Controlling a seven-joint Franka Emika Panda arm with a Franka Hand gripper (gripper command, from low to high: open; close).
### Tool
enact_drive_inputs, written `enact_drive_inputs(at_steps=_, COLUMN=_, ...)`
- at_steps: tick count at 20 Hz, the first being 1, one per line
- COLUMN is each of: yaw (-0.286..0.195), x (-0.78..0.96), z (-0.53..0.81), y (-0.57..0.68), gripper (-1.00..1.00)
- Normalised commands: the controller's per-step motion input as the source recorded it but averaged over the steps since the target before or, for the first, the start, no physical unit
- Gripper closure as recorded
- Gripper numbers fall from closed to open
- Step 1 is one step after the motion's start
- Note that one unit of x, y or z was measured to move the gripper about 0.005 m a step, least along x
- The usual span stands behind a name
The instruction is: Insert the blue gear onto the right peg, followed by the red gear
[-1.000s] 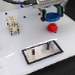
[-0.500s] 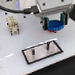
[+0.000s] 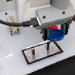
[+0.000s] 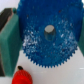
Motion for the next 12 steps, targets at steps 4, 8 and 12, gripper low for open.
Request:
enact_drive_inputs(at_steps=4, yaw=0.0, x=0.36, z=-0.05, y=-0.16, gripper=1.0)
enact_drive_inputs(at_steps=8, yaw=0.0, x=0.24, z=-0.09, y=-0.18, gripper=1.0)
enact_drive_inputs(at_steps=12, yaw=0.0, x=0.2, z=-0.12, y=-0.17, gripper=1.0)
